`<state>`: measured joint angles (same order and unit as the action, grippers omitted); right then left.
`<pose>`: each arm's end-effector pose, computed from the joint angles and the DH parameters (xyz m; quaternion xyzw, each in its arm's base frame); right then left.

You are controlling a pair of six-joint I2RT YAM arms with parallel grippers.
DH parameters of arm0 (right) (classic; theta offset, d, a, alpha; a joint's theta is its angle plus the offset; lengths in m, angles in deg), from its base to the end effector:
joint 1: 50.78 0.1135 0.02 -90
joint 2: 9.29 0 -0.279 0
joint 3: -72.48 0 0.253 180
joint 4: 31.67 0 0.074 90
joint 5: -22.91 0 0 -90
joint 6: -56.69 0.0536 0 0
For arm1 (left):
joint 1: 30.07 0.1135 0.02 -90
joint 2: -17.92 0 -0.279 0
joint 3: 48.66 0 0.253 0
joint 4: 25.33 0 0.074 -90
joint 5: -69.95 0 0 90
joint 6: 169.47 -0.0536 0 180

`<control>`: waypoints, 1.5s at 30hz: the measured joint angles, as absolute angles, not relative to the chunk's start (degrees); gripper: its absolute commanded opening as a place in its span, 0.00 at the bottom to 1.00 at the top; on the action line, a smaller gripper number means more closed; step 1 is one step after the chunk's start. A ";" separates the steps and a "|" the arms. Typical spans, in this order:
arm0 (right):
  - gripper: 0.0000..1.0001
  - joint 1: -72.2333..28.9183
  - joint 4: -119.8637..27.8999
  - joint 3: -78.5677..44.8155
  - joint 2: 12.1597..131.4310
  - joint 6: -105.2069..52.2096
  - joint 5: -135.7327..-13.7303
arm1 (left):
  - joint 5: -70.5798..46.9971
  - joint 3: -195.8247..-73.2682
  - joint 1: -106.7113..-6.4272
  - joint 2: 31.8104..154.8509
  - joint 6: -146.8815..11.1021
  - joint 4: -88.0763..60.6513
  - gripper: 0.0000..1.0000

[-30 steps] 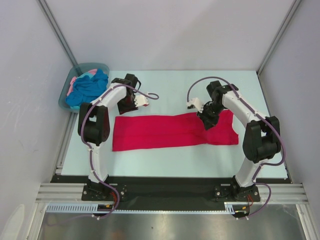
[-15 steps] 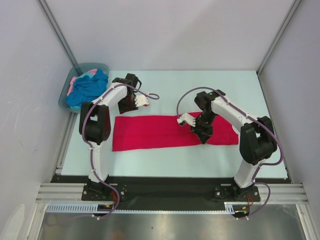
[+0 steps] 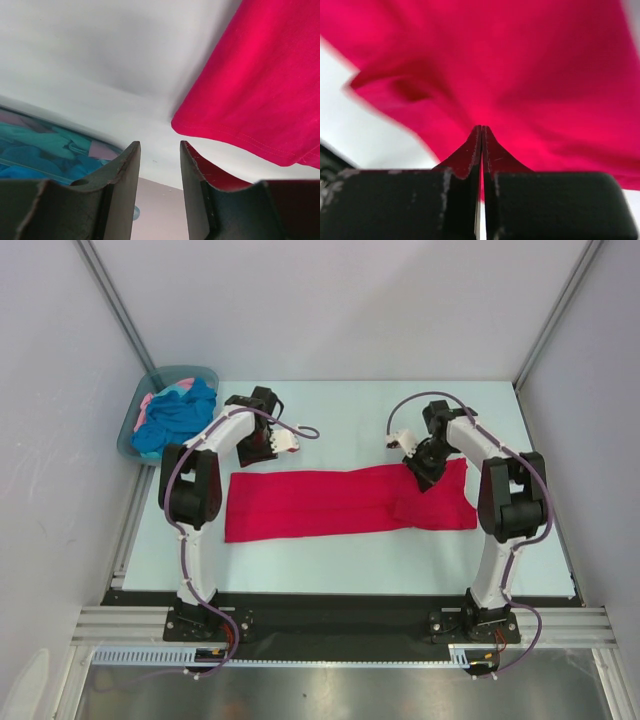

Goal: Fold and stack the t-shirts
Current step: Fold the tshirt

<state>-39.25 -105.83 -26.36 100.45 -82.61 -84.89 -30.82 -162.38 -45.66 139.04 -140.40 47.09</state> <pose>0.3626 0.0907 0.2037 -0.5054 0.8478 0.1325 0.0903 0.4241 -0.1079 0.1951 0.6075 0.7838 0.1203 0.0455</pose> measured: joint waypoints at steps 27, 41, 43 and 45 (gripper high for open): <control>0.00 -41.00 -100.11 -21.73 99.84 -80.32 -82.45 | -31.06 -165.62 -46.25 141.32 -140.09 46.74 0.43; 0.00 -33.07 -102.05 -19.92 96.03 -80.95 -82.62 | -31.06 -167.19 -46.89 142.45 -140.57 46.56 0.43; 0.00 -32.85 -102.62 -19.92 96.03 -81.23 -82.77 | -31.06 -167.19 -46.89 142.45 -140.57 46.56 0.43; 0.00 -32.61 -103.30 -19.92 96.03 -81.58 -82.77 | -31.06 -167.19 -46.91 142.45 -140.57 46.56 0.43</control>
